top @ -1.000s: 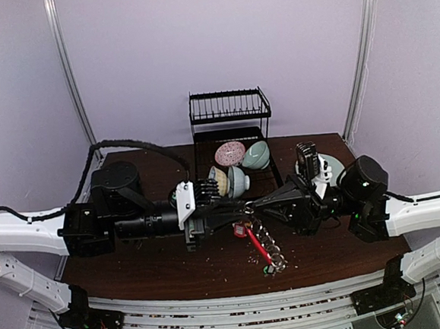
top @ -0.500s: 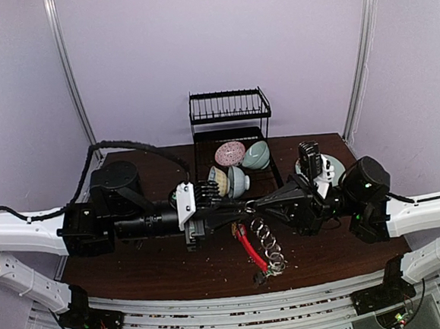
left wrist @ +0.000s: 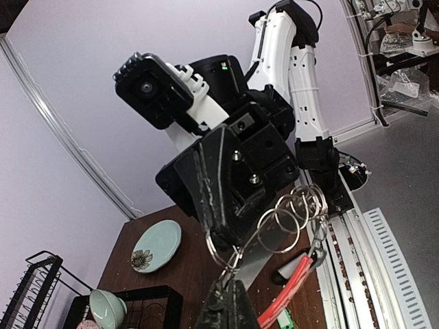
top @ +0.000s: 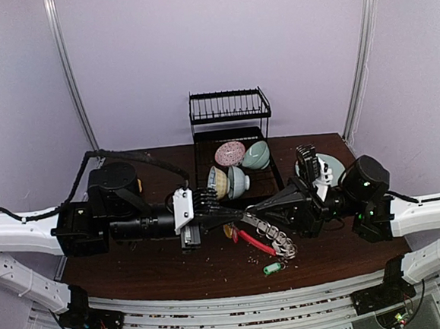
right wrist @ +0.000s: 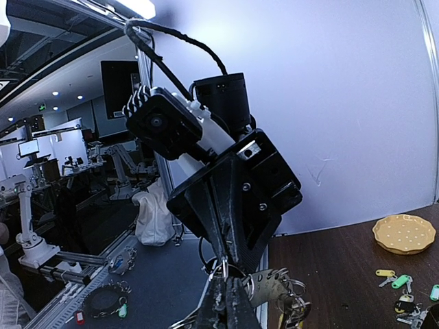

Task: Put the keys on the keyring

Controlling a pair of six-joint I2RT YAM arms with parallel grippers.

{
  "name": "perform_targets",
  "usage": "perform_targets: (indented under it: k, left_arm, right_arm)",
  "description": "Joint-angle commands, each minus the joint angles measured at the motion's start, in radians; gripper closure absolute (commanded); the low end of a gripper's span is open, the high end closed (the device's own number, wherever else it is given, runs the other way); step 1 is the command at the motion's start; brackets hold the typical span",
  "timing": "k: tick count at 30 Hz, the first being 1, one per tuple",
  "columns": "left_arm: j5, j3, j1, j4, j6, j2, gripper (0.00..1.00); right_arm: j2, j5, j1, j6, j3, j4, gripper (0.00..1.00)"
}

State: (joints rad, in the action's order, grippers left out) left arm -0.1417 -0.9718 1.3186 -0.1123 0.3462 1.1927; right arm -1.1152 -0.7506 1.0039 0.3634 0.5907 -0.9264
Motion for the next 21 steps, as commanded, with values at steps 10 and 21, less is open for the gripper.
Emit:
perform_targets:
  k: [10, 21]
  left_arm:
    - [0.061, 0.014, 0.008, -0.07, -0.022, -0.058, 1.0]
    - [0.048, 0.003, 0.01, -0.027, -0.017, -0.043, 1.0]
  right_arm:
    - [0.025, 0.031, 0.0, -0.051, 0.053, 0.103, 1.0]
    - [0.056, 0.051, 0.001, -0.109, 0.053, 0.207, 1.0]
